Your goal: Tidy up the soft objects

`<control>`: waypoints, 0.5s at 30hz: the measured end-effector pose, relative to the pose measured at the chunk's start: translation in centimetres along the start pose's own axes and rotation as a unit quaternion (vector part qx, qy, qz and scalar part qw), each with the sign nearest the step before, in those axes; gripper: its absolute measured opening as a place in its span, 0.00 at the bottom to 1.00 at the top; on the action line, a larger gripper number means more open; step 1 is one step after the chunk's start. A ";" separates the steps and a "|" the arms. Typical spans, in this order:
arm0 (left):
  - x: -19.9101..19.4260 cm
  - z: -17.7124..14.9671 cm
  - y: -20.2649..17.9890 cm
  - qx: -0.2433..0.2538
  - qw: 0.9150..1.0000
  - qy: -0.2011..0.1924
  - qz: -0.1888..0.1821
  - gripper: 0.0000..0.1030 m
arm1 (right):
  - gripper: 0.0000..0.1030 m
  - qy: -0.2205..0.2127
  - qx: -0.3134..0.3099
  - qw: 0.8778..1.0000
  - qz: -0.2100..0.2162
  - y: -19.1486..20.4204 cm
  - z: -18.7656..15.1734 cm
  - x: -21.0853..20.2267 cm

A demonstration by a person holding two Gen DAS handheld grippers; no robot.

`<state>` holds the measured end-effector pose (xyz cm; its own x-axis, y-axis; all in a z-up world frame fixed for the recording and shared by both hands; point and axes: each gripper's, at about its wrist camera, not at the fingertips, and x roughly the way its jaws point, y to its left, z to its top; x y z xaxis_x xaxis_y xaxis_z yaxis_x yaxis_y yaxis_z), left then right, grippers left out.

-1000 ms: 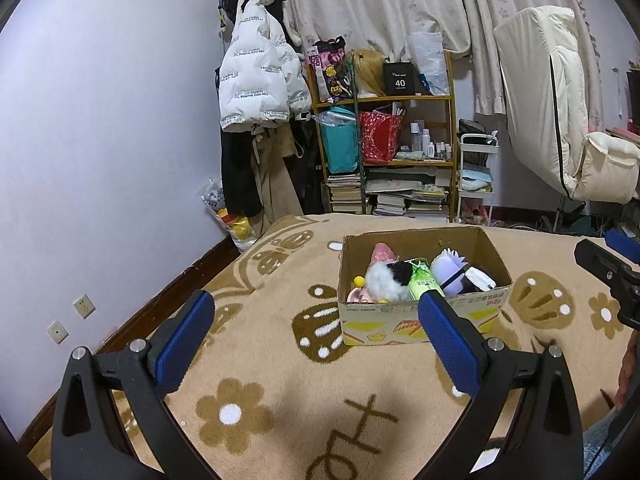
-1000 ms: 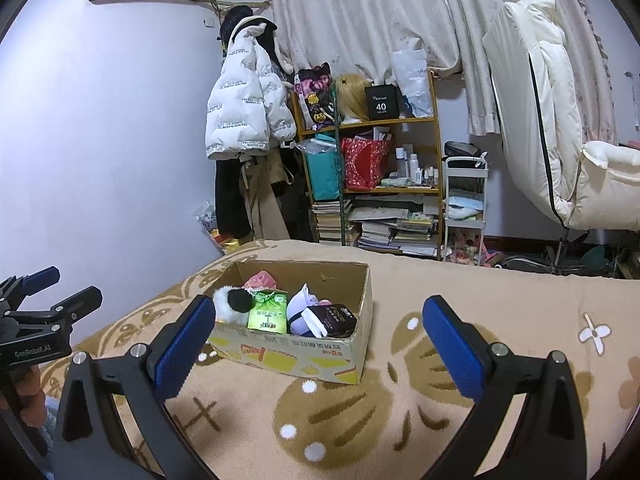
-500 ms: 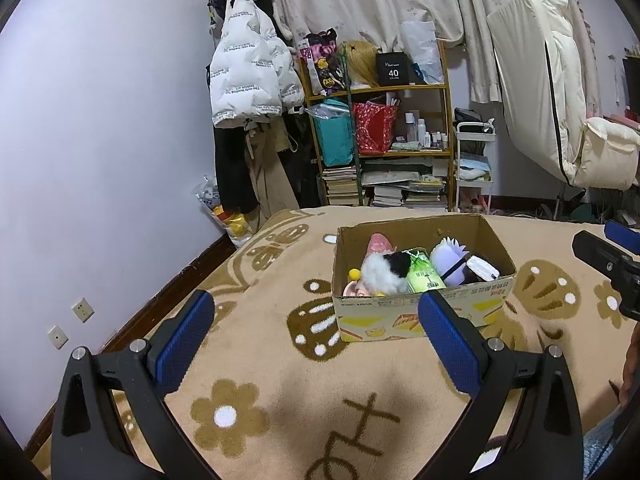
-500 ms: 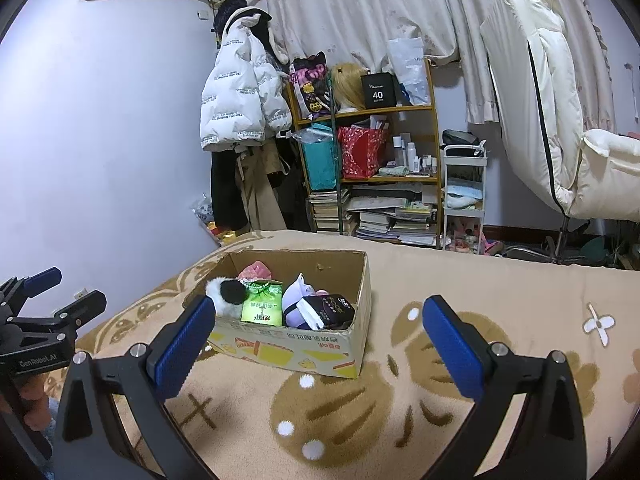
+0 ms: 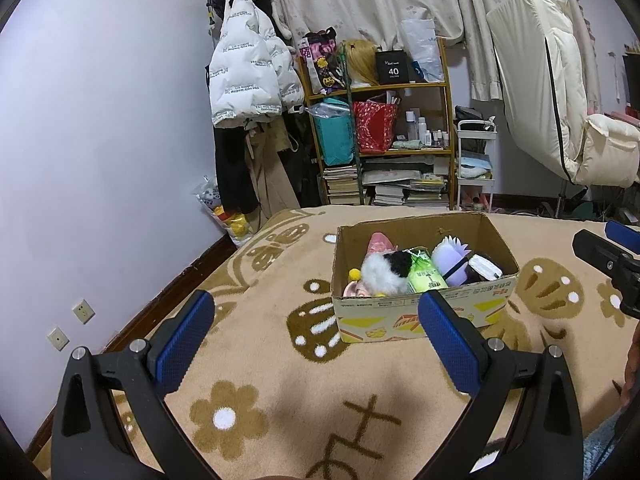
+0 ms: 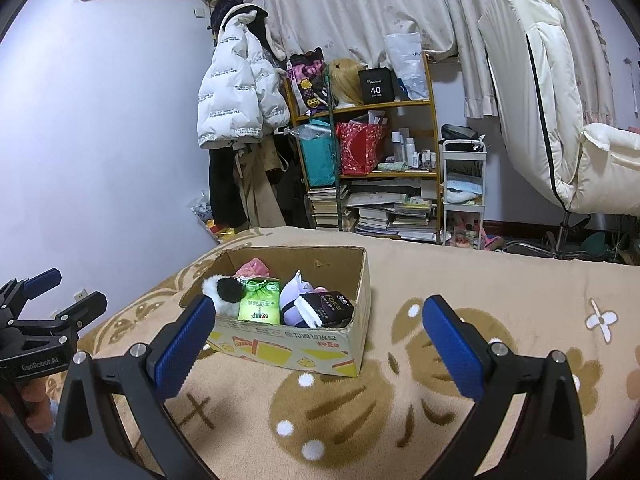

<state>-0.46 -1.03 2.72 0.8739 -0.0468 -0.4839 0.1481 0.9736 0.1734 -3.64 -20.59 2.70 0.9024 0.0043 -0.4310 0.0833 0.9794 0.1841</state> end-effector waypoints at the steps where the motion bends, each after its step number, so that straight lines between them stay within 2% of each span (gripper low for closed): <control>1: 0.0 0.0 0.0 -0.002 1.000 0.000 0.000 0.98 | 1.00 0.000 0.000 1.000 0.001 0.0 0.0 0.0; 15: 0.3 -0.5 0.1 -0.002 1.000 0.000 -0.003 0.98 | 1.00 0.000 0.000 1.000 0.001 -0.1 0.1 0.0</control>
<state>-0.37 -0.85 2.15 0.8731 -0.0519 -0.4848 0.1509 0.9743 0.1673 -3.64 -20.65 2.77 0.9023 0.0054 -0.4311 0.0822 0.9794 0.1843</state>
